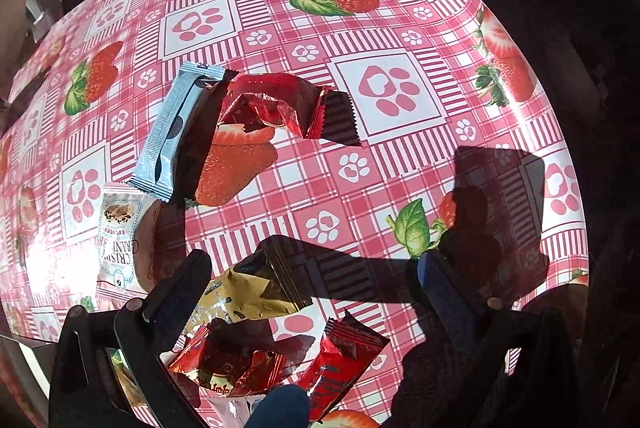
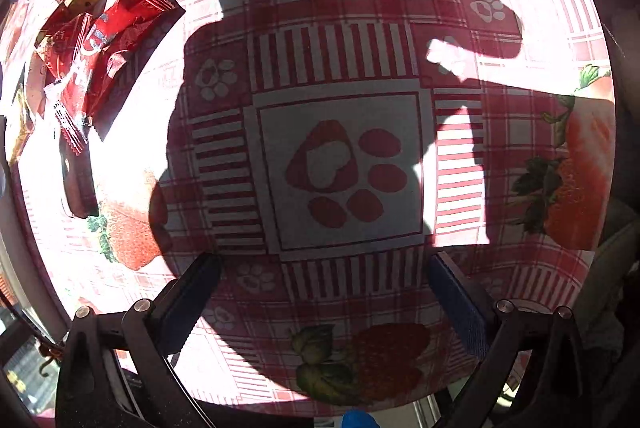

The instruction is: Organize snacks

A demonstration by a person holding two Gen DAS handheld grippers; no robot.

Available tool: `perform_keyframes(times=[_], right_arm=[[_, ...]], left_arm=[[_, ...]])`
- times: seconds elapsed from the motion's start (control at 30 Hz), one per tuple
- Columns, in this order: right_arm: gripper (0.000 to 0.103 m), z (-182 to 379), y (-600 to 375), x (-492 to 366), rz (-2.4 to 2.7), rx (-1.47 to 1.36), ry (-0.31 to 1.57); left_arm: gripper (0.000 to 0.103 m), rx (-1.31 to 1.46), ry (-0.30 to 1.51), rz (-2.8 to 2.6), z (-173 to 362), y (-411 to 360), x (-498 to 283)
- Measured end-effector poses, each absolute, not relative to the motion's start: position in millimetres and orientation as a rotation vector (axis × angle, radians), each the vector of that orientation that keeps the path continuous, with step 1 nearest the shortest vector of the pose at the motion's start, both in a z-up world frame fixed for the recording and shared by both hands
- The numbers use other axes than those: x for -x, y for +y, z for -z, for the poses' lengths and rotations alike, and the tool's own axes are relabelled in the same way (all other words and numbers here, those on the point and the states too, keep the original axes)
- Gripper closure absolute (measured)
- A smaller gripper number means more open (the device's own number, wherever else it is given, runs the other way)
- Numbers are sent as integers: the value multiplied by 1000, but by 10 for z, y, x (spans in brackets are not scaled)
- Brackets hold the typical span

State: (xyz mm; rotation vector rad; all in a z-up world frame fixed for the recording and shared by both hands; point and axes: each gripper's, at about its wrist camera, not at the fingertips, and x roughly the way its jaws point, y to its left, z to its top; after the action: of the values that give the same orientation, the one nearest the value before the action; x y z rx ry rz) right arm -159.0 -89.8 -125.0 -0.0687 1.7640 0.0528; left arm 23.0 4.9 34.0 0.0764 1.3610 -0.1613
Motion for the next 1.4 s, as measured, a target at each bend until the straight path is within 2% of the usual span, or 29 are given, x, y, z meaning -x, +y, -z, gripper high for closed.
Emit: perform_keyframes(times=[0.2,0.8,1.03,1.2,1.4], right_arm=[[0,1171,-913,1703,-48,60,1759],[0,1136,-994,1680,-45,40,1798],[0,1078,-1077,1744,38,-54,1830],[0,959,-977,1763,-18,-119,1834],[0,784,-704,1630,-61,-137,1802]], left_arm=[[0,-109,1314,203,-708,299,28],[0,-64,1360,37,-736,1633,441],[0,-94,1401,-34,-656,2168,515],[0,-120,1436,-34,-541,2243,490],[0,-230,1435,54,-411,1945,357]])
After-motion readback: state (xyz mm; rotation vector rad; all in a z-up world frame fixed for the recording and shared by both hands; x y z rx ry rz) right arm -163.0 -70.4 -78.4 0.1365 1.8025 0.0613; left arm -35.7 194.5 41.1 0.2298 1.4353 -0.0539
